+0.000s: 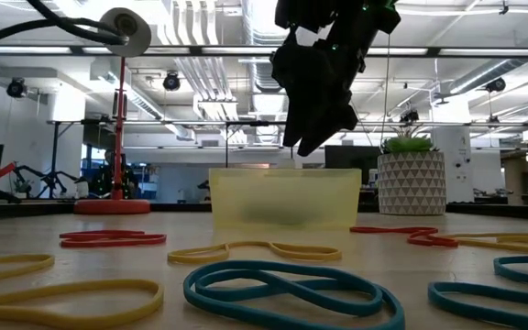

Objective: Pick and place rubber bands into bin
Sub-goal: Put the blue rubber band into the yellow bin

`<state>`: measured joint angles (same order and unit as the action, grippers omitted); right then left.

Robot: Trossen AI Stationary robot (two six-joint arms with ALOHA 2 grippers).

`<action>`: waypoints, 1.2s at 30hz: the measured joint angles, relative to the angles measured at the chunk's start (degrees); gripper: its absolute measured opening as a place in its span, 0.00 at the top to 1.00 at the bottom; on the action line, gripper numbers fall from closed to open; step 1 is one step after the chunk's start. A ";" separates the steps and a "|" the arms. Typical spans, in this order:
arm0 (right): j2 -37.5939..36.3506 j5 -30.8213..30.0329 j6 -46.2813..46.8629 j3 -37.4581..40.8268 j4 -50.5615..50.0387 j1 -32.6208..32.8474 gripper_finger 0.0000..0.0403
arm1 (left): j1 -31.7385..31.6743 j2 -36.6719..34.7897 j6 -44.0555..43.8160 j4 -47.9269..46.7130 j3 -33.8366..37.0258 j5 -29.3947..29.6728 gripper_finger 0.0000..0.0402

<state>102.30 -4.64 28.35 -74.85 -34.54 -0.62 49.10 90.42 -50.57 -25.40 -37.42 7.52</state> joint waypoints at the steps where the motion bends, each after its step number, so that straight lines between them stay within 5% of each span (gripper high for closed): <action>1: 0.00 0.04 0.26 0.00 0.00 0.06 0.46 | -0.60 -1.05 1.22 -1.37 0.15 0.74 1.00; 13: -0.90 -0.11 0.58 0.00 -2.29 3.94 0.46 | -16.51 -21.20 15.36 -30.75 -2.67 14.51 1.00; 20: -3.32 -7.46 2.89 0.05 -8.35 9.65 0.46 | -34.63 -27.92 35.72 -26.54 -10.16 18.90 1.00; 24: -4.02 -11.95 6.03 0.26 -14.10 12.75 0.46 | -41.11 -27.01 46.43 -25.61 -13.12 6.58 1.00; 29: -4.09 -18.25 9.30 1.82 -18.62 15.93 0.46 | -39.06 -24.70 49.16 -27.10 -9.83 -9.18 1.00; 36: -4.09 -18.93 16.86 6.24 -18.00 17.29 0.46 | -28.91 -25.72 33.79 -25.22 -3.60 -11.79 0.93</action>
<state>98.21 -23.57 45.21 -68.60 -52.54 16.67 20.20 64.70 -16.78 -50.62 -41.03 -4.27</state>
